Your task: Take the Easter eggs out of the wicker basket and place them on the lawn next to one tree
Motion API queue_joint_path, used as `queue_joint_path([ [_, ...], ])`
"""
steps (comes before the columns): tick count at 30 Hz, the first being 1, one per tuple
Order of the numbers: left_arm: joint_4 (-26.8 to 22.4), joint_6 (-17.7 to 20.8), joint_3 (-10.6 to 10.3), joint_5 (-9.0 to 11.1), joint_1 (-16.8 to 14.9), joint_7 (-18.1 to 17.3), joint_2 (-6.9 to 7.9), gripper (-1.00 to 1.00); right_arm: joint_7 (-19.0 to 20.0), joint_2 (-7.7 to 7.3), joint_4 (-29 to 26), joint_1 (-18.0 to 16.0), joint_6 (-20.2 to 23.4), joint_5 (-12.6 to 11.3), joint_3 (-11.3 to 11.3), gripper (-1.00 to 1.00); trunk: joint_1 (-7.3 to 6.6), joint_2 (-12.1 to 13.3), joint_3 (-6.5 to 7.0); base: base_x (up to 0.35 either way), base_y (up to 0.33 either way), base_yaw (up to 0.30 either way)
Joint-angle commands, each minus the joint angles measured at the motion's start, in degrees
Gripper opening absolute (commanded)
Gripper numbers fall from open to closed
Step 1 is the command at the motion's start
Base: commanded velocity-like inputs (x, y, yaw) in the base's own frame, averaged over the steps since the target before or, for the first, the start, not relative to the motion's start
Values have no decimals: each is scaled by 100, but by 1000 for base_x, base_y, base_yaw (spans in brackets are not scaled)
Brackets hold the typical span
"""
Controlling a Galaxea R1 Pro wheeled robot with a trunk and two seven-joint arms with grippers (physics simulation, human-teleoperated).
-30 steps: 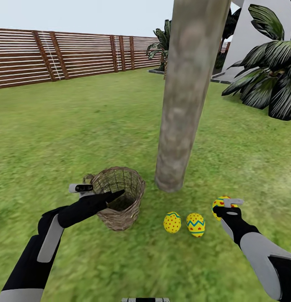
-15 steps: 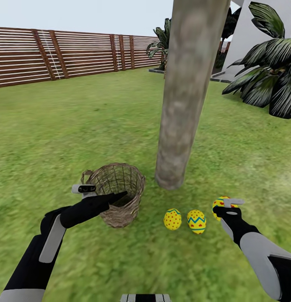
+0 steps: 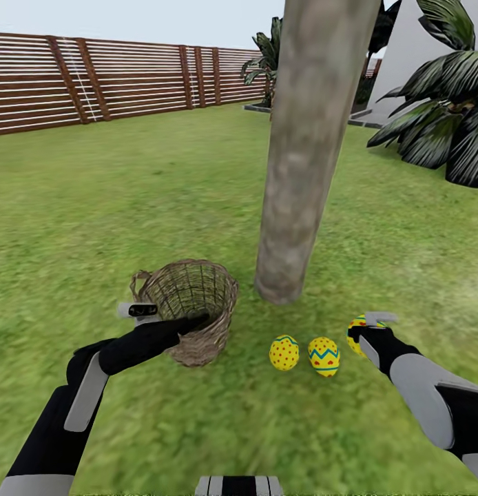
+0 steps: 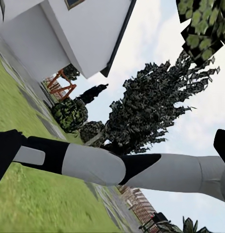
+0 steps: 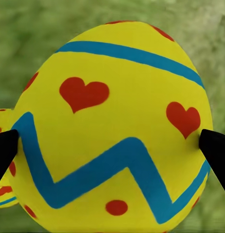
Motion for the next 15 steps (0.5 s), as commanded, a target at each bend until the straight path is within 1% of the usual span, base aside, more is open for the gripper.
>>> queue_joint_path([
  [1, 2, 45, -1, 22, -2, 0, 0, 100, -3, -4, -22, 0, 35, 64, -46, -100, 1, -3, -27, 0, 0, 0],
  [4, 2, 45, -1, 22, -2, 1, -1, 100, -30, -9, -45, 1, 27, 66, -58, -100, 9, -7, -93, 0, 0, 0],
  [6, 2, 45, -1, 22, -2, 1, 1, 100, -142, -9, -53, 1, 16, 72, -60, -100, 9, -7, -93, 0, 0, 0],
  [11, 2, 45, -11, 22, -3, 0, -9, 100, -187, -9, -55, 1, 7, 75, -60, -100, 22, -14, -204, 0, 0, 0],
  [15, 3, 45, -80, 14, -2, 1, -80, 100, -188, -9, -56, 1, -4, 83, -60, -100, 32, -19, -293, 0, 0, 0],
])
